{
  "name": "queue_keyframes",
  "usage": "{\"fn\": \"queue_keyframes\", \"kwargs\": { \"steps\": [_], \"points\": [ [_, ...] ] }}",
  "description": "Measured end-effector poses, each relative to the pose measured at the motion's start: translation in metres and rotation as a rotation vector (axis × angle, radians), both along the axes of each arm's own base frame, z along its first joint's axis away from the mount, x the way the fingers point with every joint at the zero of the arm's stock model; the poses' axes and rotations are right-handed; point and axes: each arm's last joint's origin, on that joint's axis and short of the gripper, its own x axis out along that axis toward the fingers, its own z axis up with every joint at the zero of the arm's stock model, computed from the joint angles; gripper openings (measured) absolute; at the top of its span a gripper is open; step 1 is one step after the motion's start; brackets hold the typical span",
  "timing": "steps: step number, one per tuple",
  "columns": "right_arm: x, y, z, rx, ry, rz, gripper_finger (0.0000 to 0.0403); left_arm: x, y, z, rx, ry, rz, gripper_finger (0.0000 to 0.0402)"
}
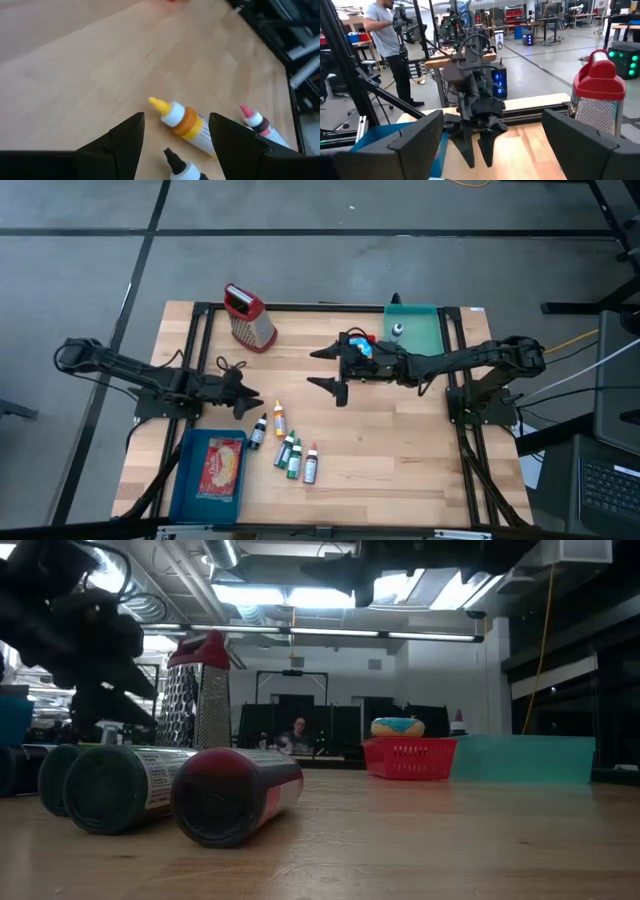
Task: Pick & Place Food Item
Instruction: Put the yellow food coloring bottle into the green bin
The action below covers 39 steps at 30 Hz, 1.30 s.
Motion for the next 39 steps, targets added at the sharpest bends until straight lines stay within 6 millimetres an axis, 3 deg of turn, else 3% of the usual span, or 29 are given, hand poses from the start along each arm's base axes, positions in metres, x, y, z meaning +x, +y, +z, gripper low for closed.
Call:
{"fn": "queue_keyframes", "kwargs": {
  "steps": [10,22,31,39],
  "points": [
    [-0.001,0.004,-0.011,0.064,0.116,0.011,0.0341,0.012,-0.003,-0.007,-0.186,-0.012,0.142,0.0219],
    [-0.003,0.033,-0.014,0.097,0.149,0.136,0.0341,0.028,-0.009,-0.023,-0.381,0.043,0.136,0.0219],
    [-0.004,0.042,-0.013,0.1,0.142,0.162,0.0341,0.035,-0.01,-0.033,-0.42,0.063,0.151,0.0219],
    [-0.004,0.042,-0.013,0.147,0.145,0.157,0.0341,0.044,0.001,-0.037,-0.386,0.013,0.19,0.0219]
  ]
}}
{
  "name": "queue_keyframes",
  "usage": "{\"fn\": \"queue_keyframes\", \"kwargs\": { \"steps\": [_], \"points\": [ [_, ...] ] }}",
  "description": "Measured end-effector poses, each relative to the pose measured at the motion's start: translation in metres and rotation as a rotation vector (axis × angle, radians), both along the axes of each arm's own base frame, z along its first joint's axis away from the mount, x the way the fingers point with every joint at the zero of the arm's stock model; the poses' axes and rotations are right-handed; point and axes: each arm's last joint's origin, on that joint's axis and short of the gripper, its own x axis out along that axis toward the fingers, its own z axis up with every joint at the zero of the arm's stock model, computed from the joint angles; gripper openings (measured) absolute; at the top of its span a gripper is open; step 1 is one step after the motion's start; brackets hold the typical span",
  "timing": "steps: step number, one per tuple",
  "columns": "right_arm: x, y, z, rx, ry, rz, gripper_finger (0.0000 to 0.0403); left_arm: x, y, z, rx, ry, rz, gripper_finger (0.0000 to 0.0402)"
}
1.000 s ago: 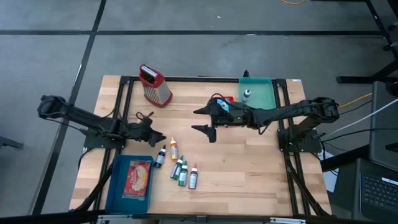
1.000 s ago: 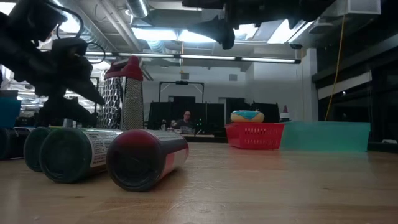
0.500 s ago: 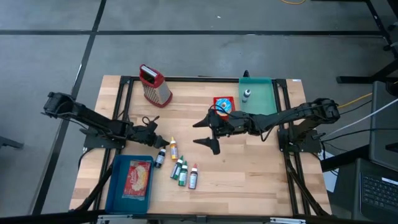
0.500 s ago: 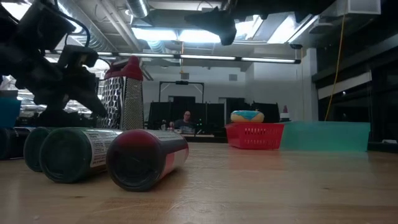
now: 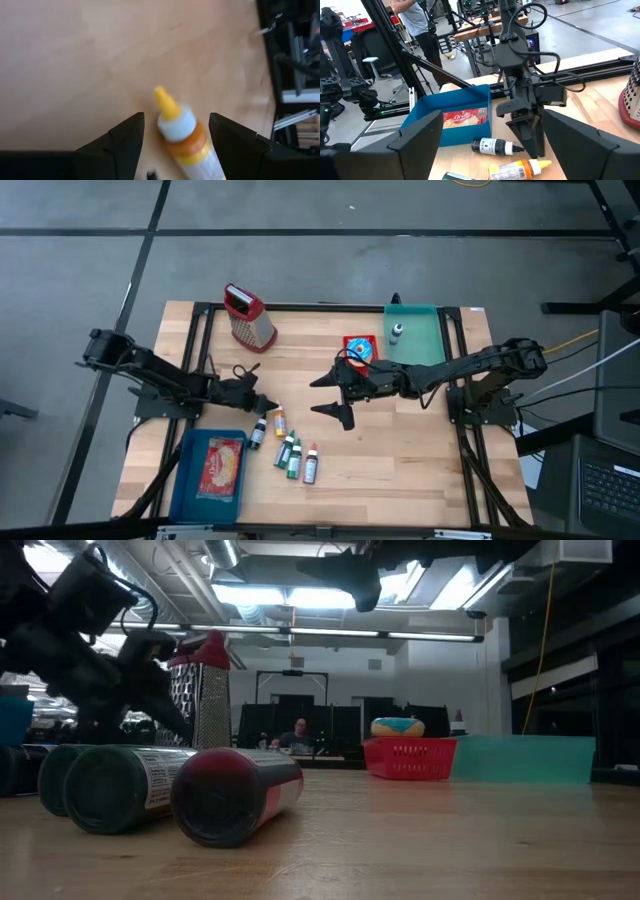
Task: Pick & Place Food Item
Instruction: Put the yellow food coloring bottle into the green bin
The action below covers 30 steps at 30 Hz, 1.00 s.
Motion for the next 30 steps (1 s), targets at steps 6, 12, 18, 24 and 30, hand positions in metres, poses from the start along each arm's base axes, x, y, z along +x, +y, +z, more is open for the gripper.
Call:
{"fn": "queue_keyframes", "kwargs": {
  "steps": [6,12,18,24,30],
  "points": [
    [0.0,0.0,0.0,0.002,0.001,0.0,0.0341,0.009,0.007,-0.001,0.005,-0.018,-0.027,0.0219],
    [0.0,0.0,0.0,0.002,0.001,0.0,0.0341,0.025,0.006,-0.002,-0.008,0.012,-0.097,0.0219],
    [0.0,0.0,0.0,0.002,0.001,0.002,0.0341,0.043,0.002,-0.004,-0.039,0.043,-0.201,0.0219],
    [0.0,0.0,-0.001,0.0,0.012,0.003,0.0341,0.051,0.0,-0.01,-0.036,0.138,-0.28,0.0219],
    [0.0,0.0,-0.002,-0.001,0.023,0.003,0.0341,0.053,-0.001,-0.008,-0.006,0.165,-0.337,0.0219]
  ]
}}
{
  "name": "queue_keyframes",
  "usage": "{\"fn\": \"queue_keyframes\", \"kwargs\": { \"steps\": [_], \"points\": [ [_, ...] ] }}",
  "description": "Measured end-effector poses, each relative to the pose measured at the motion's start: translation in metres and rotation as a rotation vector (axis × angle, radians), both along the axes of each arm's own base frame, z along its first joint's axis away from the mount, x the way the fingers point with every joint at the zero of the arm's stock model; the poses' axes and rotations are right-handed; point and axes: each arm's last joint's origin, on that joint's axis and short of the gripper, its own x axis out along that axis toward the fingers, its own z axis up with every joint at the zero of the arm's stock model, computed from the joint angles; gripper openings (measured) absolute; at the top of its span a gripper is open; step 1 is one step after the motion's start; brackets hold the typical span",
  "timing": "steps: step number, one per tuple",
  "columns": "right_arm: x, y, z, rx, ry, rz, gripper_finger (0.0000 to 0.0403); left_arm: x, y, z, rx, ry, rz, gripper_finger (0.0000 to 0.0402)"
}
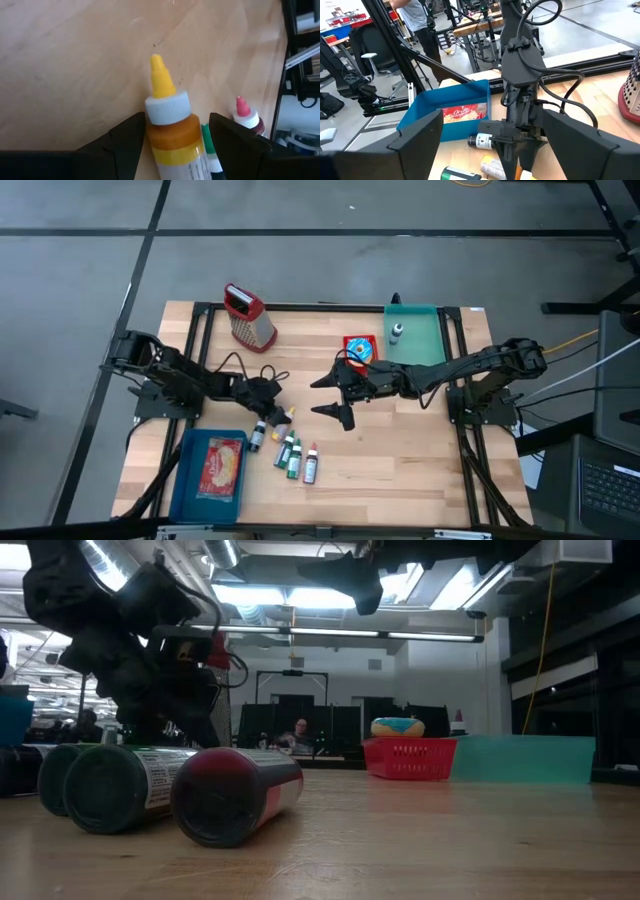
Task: Pick & Place Food Item
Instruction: Put the yellow food coloring bottle into the green bin
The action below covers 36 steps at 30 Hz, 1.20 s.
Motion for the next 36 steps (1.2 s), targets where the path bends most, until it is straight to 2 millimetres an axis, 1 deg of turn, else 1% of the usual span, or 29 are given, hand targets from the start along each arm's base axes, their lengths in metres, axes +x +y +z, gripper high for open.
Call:
{"fn": "queue_keyframes", "kwargs": {
  "steps": [17,29,36],
  "points": [
    [0.0,0.0,0.0,0.023,0.003,-0.005,0.0341,0.001,0.008,0.0,0.023,0.019,0.035,0.0219],
    [0.0,0.0,0.0,0.026,0.003,-0.005,0.0341,0.001,0.019,0.0,0.053,0.016,0.071,0.0213],
    [0.0,0.0,0.0,0.026,0.003,-0.005,0.0341,0.001,0.018,-0.001,0.055,0.021,0.047,0.021]
  ]
}}
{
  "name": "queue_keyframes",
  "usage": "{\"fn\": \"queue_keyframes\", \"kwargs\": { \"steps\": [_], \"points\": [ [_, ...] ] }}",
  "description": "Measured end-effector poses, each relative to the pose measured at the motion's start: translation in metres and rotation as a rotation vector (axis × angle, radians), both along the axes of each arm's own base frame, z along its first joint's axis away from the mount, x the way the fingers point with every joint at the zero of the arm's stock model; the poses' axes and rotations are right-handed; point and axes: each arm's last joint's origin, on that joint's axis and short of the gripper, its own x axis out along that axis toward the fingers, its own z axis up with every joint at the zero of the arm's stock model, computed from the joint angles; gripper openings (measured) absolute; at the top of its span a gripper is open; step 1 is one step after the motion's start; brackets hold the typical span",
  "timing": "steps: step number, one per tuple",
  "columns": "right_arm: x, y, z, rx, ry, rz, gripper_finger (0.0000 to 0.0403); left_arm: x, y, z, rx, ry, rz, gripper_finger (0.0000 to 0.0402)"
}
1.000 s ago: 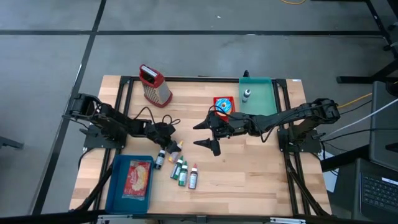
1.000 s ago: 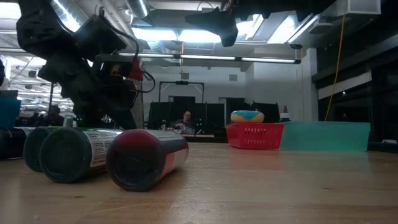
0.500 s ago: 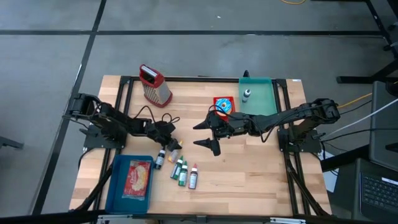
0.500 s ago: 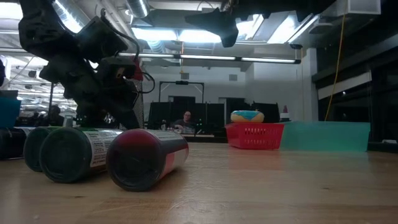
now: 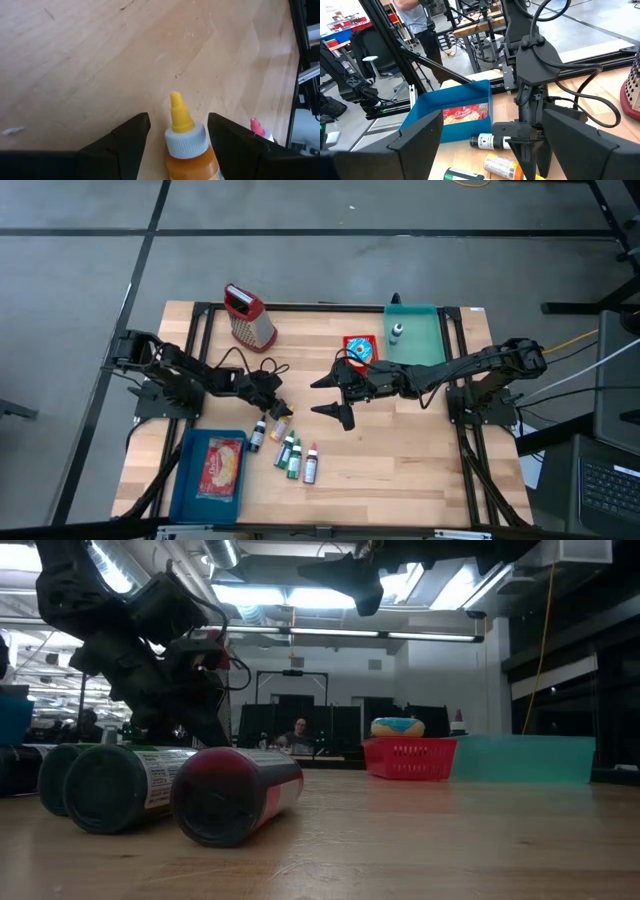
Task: Pick & Place Food Item
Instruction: Put the yellow food coloring bottle into the green bin
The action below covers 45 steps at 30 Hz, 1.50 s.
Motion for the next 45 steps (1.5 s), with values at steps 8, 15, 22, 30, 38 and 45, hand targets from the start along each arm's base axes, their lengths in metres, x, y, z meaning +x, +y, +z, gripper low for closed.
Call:
{"fn": "queue_keyframes", "kwargs": {
  "steps": [8,15,22,30,38,45],
  "points": [
    [0.0,0.0,0.0,0.0,0.001,0.0,0.0341,0.002,-0.004,0.001,-0.002,0.002,-0.022,0.021],
    [0.0,0.0,0.0,0.0,0.001,0.0,0.0341,0.01,-0.009,0.005,0.013,0.038,-0.067,0.021],
    [0.0,0.0,-0.001,0.0,0.008,0.008,0.0341,0.009,-0.011,0.005,-0.015,0.064,-0.1,0.021],
    [0.0,0.001,-0.001,0.002,0.009,0.023,0.0341,0.008,-0.009,0.004,0.035,0.064,-0.104,0.0189],
    [0.0,0.001,-0.001,0.002,0.009,0.023,0.0341,0.009,-0.009,0.004,0.101,0.032,-0.133,0.0112],
    [0.0,0.001,-0.001,0.002,0.01,0.023,0.0341,0.015,-0.008,0.009,0.167,-0.061,-0.151,0.0112]
  ]
}}
